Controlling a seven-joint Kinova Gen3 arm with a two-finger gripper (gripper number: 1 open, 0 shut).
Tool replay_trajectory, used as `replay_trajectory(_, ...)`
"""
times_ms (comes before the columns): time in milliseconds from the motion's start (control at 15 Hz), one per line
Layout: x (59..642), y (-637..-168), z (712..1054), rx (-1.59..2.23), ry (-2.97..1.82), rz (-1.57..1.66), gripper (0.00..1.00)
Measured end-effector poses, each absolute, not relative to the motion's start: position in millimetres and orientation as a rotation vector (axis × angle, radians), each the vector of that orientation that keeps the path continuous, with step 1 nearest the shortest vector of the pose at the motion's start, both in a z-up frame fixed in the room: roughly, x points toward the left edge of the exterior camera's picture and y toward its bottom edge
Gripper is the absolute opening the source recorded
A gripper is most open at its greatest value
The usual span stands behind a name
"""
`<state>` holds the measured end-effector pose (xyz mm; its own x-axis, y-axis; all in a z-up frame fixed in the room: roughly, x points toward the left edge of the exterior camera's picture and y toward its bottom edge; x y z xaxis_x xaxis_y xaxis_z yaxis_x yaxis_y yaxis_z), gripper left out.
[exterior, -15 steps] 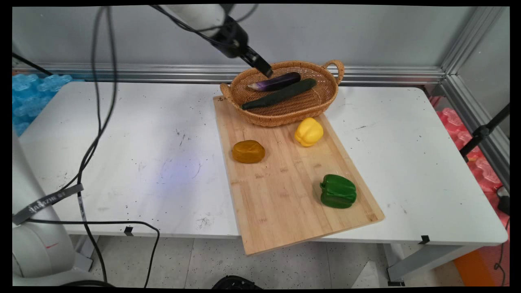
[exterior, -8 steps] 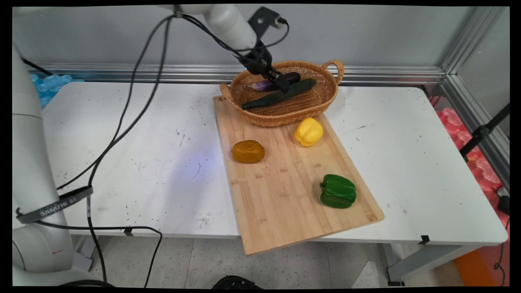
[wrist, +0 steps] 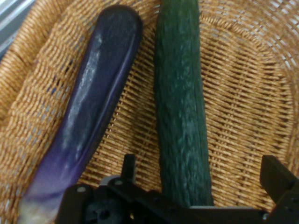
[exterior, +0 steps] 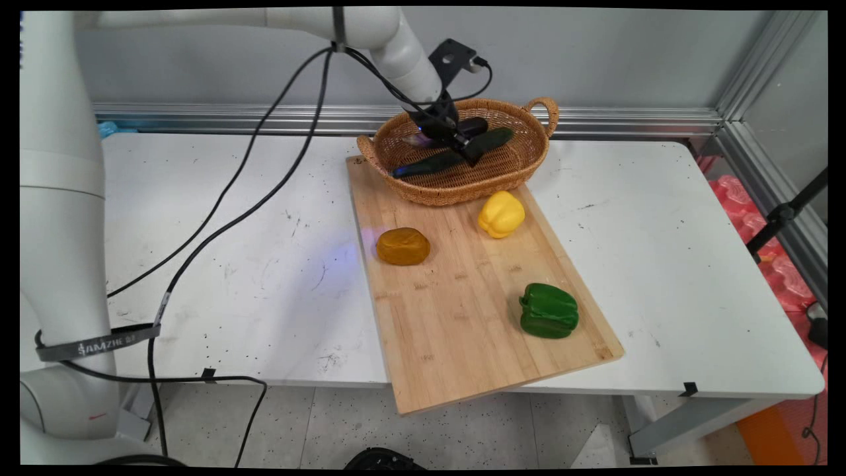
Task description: Pick up the cucumber from the vegetable basket
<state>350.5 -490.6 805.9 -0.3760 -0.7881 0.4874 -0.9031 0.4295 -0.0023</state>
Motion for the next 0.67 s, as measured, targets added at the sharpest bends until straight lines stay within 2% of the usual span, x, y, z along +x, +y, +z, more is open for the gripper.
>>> replay_trajectory(333,342.9,-500.7,791.1,1.456,-2.302,0.386,1.0)
replay_trajectory(400,341.6,-502.0,788.6,1.457,-2.309,0.389,0.0)
replay_trajectory(667,337.9,-504.3,781.7,1.457,-2.329,0.395,0.0)
